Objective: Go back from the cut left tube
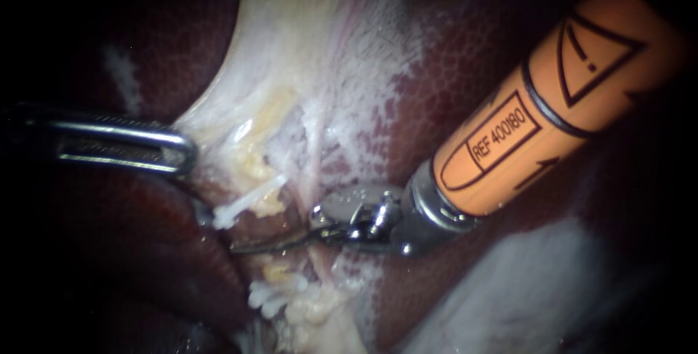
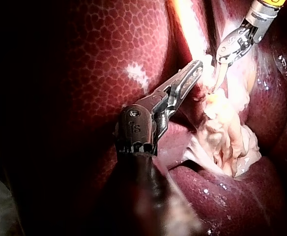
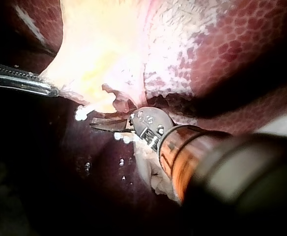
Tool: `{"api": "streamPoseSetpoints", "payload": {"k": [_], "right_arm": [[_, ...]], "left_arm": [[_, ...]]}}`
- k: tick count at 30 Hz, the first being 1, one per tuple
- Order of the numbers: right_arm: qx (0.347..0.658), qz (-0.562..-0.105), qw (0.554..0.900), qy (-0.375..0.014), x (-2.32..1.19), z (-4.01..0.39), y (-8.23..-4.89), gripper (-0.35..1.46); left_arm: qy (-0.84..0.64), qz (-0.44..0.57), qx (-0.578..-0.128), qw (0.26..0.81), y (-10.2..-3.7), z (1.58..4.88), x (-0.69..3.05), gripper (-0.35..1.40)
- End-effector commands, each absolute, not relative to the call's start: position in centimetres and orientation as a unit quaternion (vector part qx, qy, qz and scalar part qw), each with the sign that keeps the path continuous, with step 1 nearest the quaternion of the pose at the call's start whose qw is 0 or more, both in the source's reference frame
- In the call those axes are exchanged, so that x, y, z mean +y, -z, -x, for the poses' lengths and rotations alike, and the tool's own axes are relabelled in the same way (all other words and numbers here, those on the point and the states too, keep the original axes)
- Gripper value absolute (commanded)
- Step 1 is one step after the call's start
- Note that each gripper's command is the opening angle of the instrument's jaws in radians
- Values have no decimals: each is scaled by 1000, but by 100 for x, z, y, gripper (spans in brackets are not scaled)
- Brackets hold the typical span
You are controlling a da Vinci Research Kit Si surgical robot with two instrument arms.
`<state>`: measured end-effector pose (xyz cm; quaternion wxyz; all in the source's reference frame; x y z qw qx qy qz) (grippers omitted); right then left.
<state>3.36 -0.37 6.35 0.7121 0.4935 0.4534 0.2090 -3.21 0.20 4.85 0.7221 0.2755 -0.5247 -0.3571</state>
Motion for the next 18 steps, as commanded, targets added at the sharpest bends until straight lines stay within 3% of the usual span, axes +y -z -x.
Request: {"api": "streamPoseSetpoints", "payload": {"k": [1, 15, 17, 18], "right_arm": [[453, -493, 712, -209, -37, -336, -634, -35], [462, -505, 694, -223, -36, -332, -634, -33], [462, -504, 695, -224, -36, -332, -634, -16], [462, -503, 695, -225, -36, -332, -635, 5]], "left_arm": [[357, -276, -525, 722, -485, 321, 20, -35], [357, -276, -525, 722, -485, 321, 20, -35], [357, -276, -525, 722, -485, 321, 20, -35], [357, -276, -525, 722, -485, 321, 20, -35]]}}
